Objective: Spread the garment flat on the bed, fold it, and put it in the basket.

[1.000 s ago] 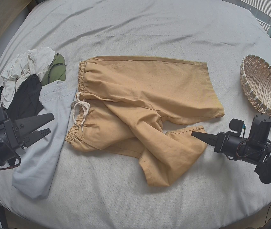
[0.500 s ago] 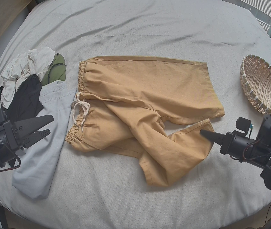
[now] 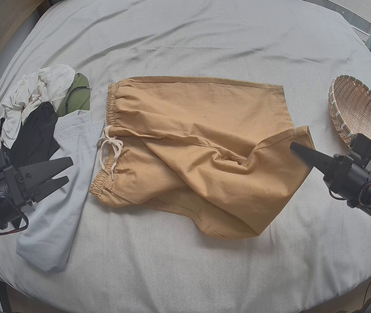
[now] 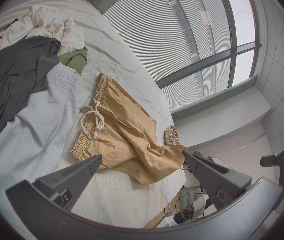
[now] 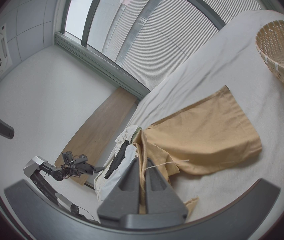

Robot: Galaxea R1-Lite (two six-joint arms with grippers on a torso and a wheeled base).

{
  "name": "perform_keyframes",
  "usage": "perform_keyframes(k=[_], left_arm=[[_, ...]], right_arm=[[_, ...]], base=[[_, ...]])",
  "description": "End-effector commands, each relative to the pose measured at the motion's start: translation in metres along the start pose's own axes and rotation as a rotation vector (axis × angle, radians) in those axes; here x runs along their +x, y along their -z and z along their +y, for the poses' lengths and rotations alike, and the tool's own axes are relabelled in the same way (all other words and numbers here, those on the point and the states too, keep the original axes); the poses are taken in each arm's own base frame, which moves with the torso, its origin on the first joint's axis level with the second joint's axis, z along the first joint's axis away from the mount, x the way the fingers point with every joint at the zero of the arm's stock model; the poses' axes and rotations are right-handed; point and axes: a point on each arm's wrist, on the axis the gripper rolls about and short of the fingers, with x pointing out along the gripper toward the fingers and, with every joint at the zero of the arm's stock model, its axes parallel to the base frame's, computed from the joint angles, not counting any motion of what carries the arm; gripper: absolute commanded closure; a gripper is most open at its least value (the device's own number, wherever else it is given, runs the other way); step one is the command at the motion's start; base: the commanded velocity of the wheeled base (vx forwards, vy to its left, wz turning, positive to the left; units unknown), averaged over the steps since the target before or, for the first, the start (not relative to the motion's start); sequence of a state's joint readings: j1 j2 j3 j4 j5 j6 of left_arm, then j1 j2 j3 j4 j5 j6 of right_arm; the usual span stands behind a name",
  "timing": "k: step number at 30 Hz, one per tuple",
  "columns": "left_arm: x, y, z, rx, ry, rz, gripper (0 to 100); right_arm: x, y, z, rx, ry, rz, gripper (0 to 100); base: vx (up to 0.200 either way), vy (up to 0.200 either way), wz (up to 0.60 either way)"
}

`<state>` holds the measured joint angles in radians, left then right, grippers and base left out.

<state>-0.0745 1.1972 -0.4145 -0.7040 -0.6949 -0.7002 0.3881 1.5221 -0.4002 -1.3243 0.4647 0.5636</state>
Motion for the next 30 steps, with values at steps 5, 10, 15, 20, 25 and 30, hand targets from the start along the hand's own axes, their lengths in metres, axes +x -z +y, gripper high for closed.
perform_keyframes(k=[5, 10, 15, 20, 25, 30], left_arm=[[0.001, 0.000, 0.002, -0.006, -0.008, 0.001, 0], [0.001, 0.000, 0.002, -0.007, -0.008, 0.001, 0], [0.000, 0.000, 0.002, -0.006, -0.009, -0.001, 0], [0.000, 0.000, 0.002, -0.005, -0.008, -0.001, 0], [-0.001, 0.000, 0.002, -0.006, -0.010, -0.002, 0], [-0.001, 0.002, 0.003, -0.008, -0.013, 0.002, 0]], right_arm=[[0.009, -0.006, -0.001, -0.020, 0.006, -0.048, 100], [0.004, -0.013, 0.003, -0.031, 0.010, -0.076, 100], [0.002, -0.014, 0.009, -0.038, -0.010, -0.083, 100], [-0.004, -0.014, 0.011, -0.047, -0.009, -0.087, 100], [-0.023, -0.008, 0.017, -0.074, 0.011, -0.076, 100], [-0.044, 0.005, 0.023, -0.087, 0.011, -0.044, 100]], base=[[0.000, 0.000, 0.00], [0.000, 0.000, 0.00], [0.000, 0.000, 0.00], [0.000, 0.000, 0.00], [0.000, 0.000, 0.00], [0.000, 0.000, 0.00]])
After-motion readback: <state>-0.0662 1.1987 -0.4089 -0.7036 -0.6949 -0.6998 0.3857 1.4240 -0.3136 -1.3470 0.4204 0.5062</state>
